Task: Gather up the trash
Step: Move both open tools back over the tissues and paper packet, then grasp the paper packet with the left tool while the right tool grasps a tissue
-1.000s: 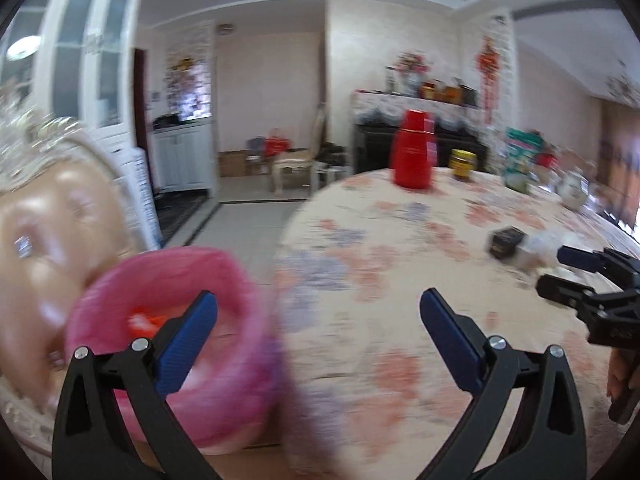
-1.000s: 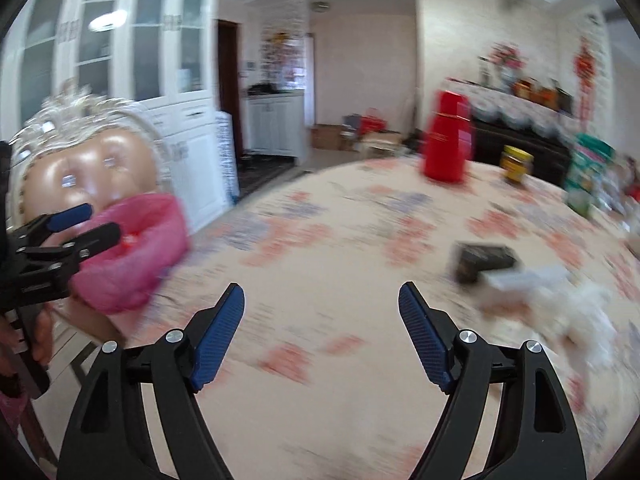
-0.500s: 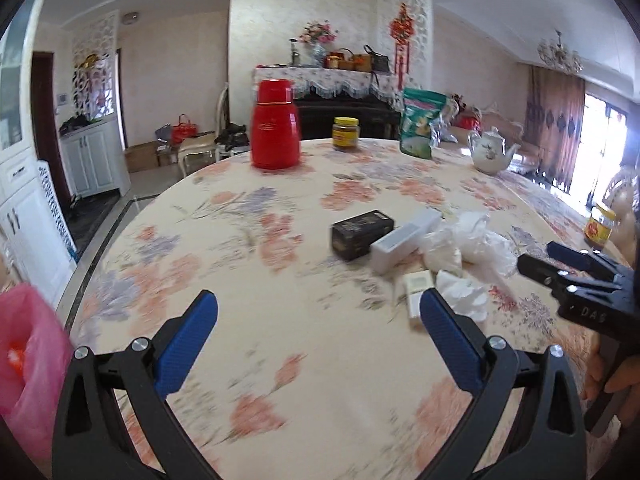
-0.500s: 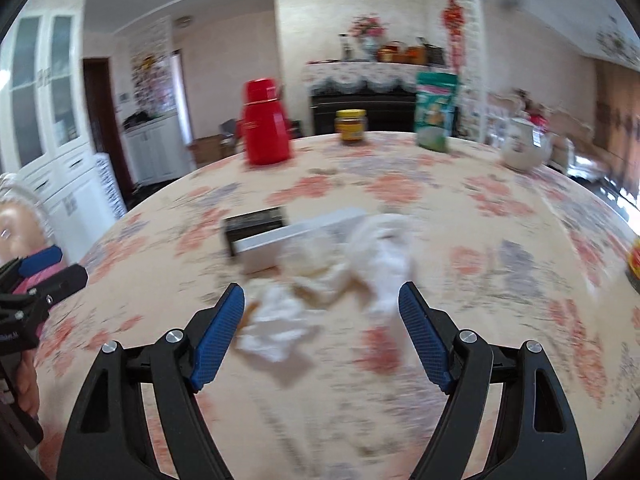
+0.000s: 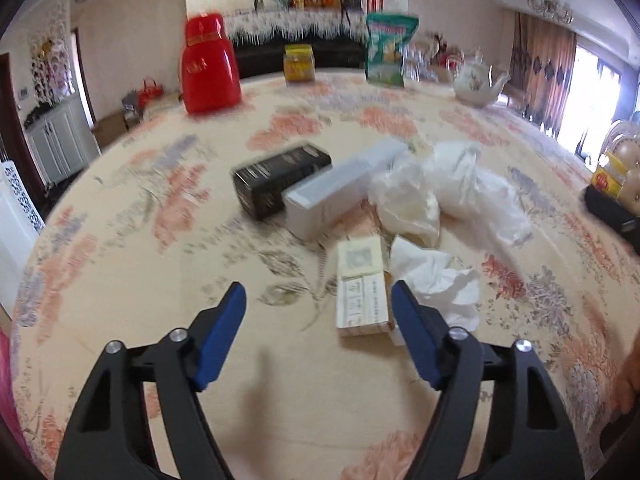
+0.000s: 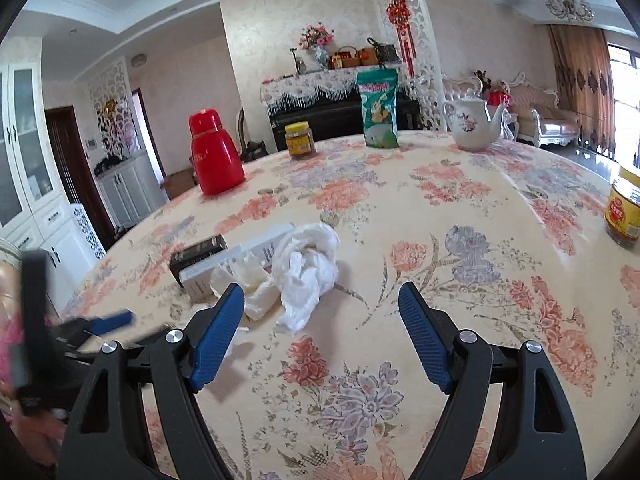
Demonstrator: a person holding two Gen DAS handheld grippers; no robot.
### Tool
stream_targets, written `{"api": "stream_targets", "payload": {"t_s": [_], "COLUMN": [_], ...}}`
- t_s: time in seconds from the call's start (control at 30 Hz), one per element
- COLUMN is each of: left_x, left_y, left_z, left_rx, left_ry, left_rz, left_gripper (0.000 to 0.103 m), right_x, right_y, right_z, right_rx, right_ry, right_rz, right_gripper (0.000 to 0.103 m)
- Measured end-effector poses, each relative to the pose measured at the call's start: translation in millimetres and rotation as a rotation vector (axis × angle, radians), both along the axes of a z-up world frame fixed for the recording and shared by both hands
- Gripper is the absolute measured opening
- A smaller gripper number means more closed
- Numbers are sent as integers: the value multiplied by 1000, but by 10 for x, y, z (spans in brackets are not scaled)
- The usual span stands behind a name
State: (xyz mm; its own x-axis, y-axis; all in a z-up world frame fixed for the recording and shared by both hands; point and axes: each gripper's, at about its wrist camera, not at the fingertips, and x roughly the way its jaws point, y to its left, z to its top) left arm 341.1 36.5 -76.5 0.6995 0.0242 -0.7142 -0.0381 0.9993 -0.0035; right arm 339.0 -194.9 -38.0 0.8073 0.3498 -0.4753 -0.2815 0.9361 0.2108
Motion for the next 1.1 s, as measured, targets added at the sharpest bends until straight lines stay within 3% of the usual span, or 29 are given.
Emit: {"api": "stream_targets", "payload": {"t_s": [0.13, 0.23, 0.37, 0.77, 1.1], "left_x": [188, 266, 122, -841, -1146], "left_y": [-69, -84, -70, 590, 768], "left_z": [-57, -117, -73, 305, 369], "left_rx": [-4, -18, -30, -90, -78], "left_ry": [33, 79, 55, -168, -208], "left_rz": [21, 20, -4, 140, 160], "left_gripper": [60, 39, 32, 31, 32], "right_x": [-90, -138, -158, -188, 101], "right_y": [34, 109, 199, 600, 1159], "right_z": [69, 68, 31, -158, -368], "right_rx": [1, -23, -41, -115, -225], "right_ry": [-28, -36, -26, 27, 191], "right_rz": [17, 40, 71, 196, 254], "right_gripper": [75, 75, 75, 75, 70]}}
